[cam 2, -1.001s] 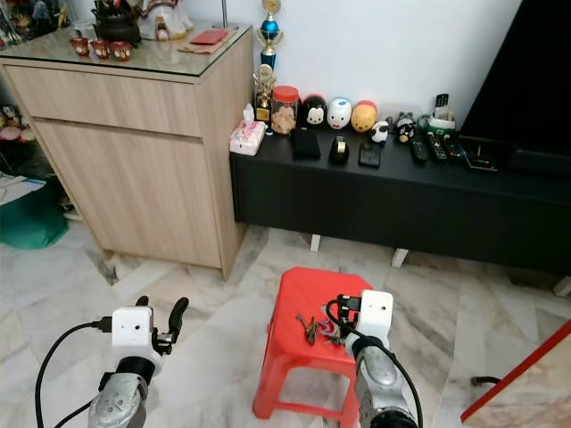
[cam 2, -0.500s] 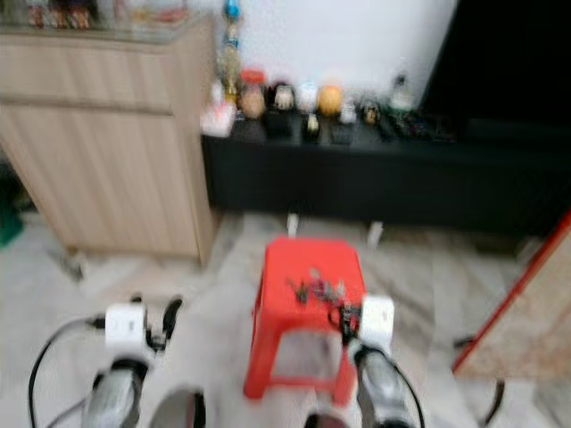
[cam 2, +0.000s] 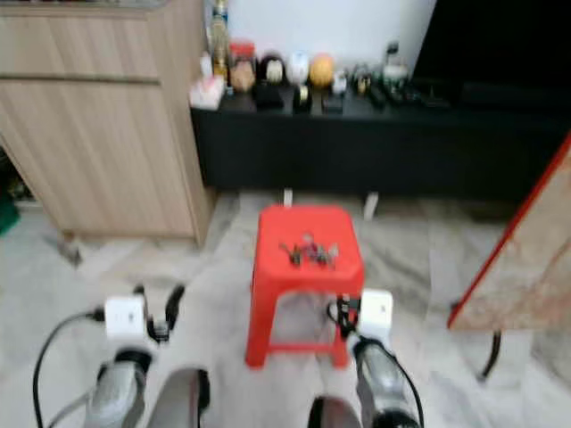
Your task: Hang keys on a hook
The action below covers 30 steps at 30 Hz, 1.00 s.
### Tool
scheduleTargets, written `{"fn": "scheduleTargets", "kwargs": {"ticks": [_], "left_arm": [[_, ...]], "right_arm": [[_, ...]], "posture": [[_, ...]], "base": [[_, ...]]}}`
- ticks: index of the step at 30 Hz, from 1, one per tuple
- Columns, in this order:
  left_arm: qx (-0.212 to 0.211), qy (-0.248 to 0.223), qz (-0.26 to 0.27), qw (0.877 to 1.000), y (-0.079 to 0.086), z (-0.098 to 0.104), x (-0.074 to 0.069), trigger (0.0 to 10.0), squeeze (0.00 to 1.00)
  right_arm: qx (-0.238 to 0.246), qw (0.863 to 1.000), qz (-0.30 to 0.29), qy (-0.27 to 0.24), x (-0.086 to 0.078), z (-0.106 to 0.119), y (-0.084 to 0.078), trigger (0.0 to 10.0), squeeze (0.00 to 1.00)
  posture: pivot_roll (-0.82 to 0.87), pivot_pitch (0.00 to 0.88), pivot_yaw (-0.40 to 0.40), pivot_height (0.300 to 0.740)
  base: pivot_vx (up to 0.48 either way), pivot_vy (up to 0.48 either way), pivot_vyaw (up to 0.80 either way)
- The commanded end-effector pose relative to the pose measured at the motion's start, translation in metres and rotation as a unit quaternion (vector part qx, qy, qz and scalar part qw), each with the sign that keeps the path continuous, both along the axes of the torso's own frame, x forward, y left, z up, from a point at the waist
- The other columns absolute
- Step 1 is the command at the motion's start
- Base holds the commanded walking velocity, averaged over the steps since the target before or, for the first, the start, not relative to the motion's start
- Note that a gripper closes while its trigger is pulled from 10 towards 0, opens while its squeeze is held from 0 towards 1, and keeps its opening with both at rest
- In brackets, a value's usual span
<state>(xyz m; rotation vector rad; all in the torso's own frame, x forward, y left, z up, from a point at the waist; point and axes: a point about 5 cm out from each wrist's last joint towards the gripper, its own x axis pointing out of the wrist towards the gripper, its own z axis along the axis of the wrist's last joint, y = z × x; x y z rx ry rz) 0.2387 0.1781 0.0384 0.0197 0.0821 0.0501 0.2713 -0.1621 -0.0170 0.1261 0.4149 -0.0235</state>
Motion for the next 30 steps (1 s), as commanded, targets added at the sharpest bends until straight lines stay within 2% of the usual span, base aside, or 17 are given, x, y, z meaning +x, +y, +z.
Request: {"fn": "scheduleTargets", "kwargs": {"ticks": [1,13,23,30], "left_arm": [[0.002,-0.008,-0.006,1.0,-0.0003,0.0054,0.0051,10.0,0.0],[-0.001,-0.003,-0.008,1.0,-0.002,0.0041,0.0044,10.0,0.0],[-0.003,-0.005,-0.007,1.0,-0.0021,0.0044,0.0036,10.0,0.0],[-0.004,-0.004,-0.007,1.0,-0.0032,0.0032,0.0041,10.0,0.0]], "right_arm": [[0.002,1.0,0.0,-0.01,0.0046,0.0044,0.0006,10.0,0.0],[-0.031,0.999,0.028,-0.014,0.0046,0.005,0.0028,10.0,0.0],[-0.031,0.999,0.036,-0.014,0.0037,0.0043,0.0049,10.0,0.0],[-0.04,0.997,0.061,-0.019,0.0036,0.005,0.0089,10.0,0.0]], "posture": [[0.07,0.0,-0.093,0.604],[0.07,0.0,-0.094,0.604],[0.07,0.0,-0.096,0.604],[0.07,0.0,-0.097,0.604]], "base": [[0.319,0.0,0.0],[0.344,0.0,0.0],[0.379,0.0,0.0],[0.381,0.0,0.69]]}}
